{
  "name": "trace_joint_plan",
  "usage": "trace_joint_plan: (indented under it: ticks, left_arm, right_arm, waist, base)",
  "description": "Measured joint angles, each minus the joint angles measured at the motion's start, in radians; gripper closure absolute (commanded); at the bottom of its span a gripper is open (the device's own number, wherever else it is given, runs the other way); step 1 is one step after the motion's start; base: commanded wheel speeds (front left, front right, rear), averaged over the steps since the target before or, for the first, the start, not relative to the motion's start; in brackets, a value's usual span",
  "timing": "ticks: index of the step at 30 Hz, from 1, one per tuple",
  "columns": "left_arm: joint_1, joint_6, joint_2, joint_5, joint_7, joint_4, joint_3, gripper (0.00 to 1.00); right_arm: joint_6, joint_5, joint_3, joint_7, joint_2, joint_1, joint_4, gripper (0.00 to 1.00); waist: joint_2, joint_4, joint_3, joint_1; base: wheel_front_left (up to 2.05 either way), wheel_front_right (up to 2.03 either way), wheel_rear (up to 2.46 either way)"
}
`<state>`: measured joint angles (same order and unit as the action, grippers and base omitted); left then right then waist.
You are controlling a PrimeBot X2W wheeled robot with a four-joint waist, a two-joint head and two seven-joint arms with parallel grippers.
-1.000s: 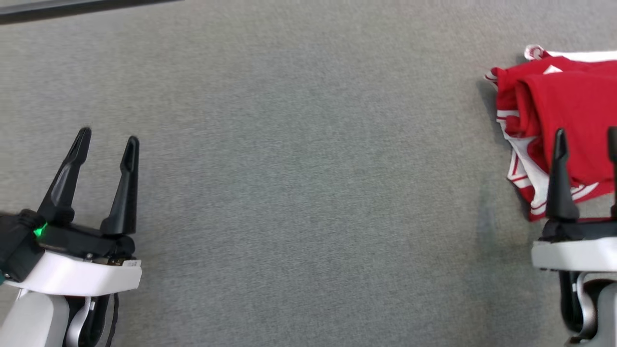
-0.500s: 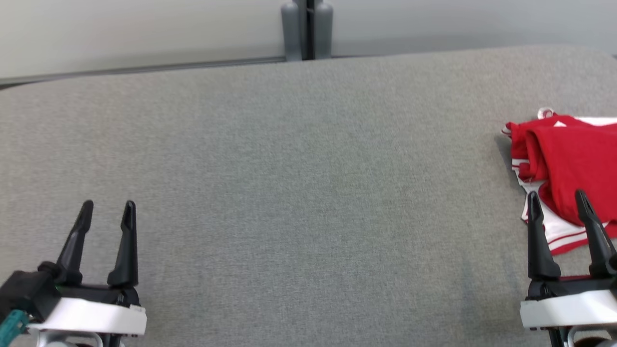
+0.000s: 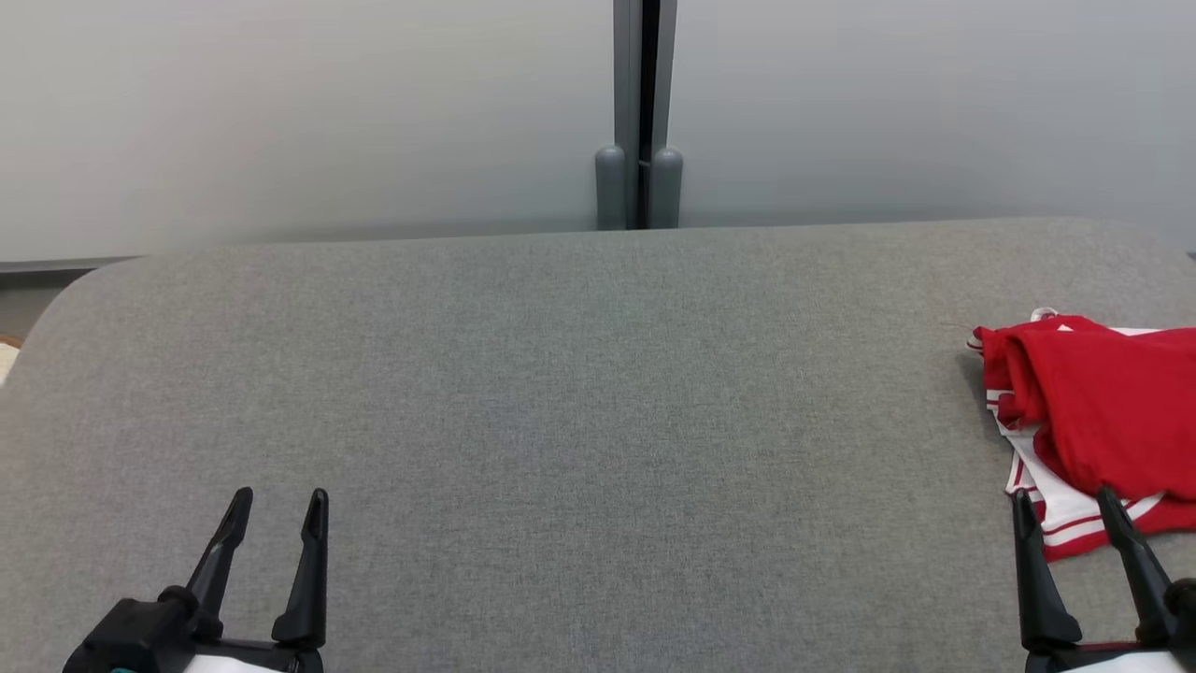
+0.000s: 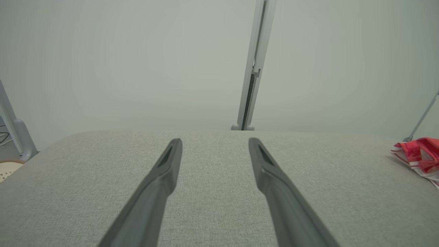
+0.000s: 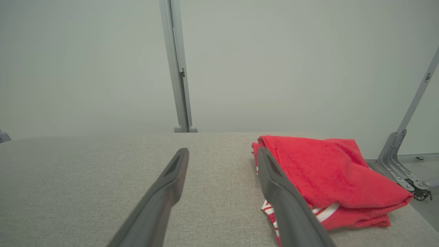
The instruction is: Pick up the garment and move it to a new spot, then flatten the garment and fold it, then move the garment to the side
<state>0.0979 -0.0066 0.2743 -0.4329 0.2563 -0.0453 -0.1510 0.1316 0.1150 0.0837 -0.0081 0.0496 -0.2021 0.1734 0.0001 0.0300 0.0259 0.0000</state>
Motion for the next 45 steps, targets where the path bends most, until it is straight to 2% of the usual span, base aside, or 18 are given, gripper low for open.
trace_joint_plan:
  ticks: [13, 43, 45]
  left_arm:
    - [0.03, 0.031, -0.002, 0.007, -0.01, -0.026, -0.012, 0.0]
    - [0.014, 0.034, 0.003, 0.014, 0.001, -0.068, -0.013, 0.0]
    - [0.011, 0.025, 0.001, 0.008, 0.001, -0.071, -0.014, 0.0]
  right_arm:
    - [-0.001, 0.006, -0.025, 0.031, 0.0, -0.045, 0.035, 0.0]
    - [-0.001, -0.002, -0.02, 0.041, 0.0, -0.049, 0.056, 0.0]
    - [-0.001, -0.002, -0.02, 0.043, 0.0, -0.049, 0.057, 0.0]
  waist:
    - [0.0, 0.019, -0.062, 0.0]
    - [0.0, 0.027, -0.039, 0.0]
    - [0.0, 0.029, -0.036, 0.0]
  base:
    - [0.0, 0.0, 0.0]
    - [0.0, 0.0, 0.0]
    - [0.0, 0.0, 0.0]
